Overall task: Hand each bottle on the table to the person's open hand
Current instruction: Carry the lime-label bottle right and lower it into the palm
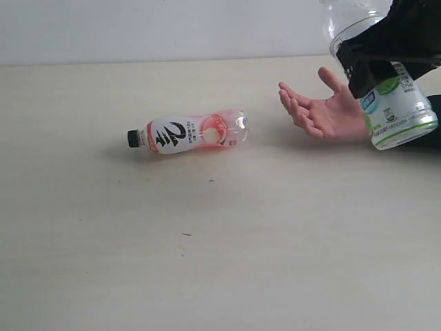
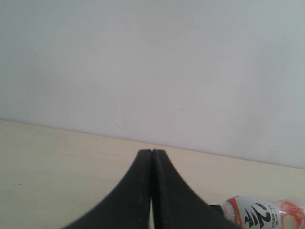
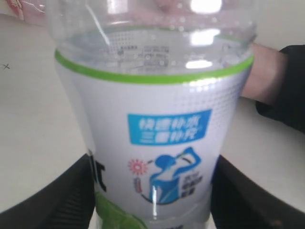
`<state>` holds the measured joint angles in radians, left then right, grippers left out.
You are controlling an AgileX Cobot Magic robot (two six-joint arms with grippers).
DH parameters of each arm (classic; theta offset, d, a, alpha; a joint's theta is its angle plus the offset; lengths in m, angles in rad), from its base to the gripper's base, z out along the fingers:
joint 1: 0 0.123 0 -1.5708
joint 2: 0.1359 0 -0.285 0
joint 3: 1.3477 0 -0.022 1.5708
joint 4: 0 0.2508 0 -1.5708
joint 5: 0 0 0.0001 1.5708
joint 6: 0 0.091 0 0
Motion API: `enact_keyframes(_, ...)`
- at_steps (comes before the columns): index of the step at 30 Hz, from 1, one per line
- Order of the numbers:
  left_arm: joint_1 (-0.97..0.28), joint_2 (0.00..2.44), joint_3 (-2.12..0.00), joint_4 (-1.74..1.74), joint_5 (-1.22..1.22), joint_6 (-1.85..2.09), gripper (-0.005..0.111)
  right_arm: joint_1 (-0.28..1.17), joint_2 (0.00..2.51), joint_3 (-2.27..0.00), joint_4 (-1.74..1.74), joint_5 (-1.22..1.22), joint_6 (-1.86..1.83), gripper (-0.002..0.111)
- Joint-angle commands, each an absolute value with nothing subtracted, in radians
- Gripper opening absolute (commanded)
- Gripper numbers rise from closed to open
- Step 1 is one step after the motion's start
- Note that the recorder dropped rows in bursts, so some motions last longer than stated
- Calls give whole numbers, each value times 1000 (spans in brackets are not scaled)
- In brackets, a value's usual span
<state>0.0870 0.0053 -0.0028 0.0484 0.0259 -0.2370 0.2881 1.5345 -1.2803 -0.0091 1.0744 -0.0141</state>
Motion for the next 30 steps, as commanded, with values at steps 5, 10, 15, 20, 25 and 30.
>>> enact_keyframes(5,89,0,0,48,20,-243,1,282,1758,-1371,0,1058,-22,0)
enact_keyframes(10,89,0,0,48,20,-243,1,282,1974,-1603,-151,1126,168,0)
enact_keyframes(15,89,0,0,48,20,-243,1,282,2110,-1697,-169,1151,168,0)
enact_keyframes(20,89,0,0,48,20,-243,1,282,2139,-1706,-169,1156,168,2)
enact_keyframes(25,89,0,0,48,20,-243,1,282,2139,-1706,-186,1156,184,18)
enact_keyframes(30,89,0,0,48,20,-243,1,282,2139,-1706,-188,1154,184,38)
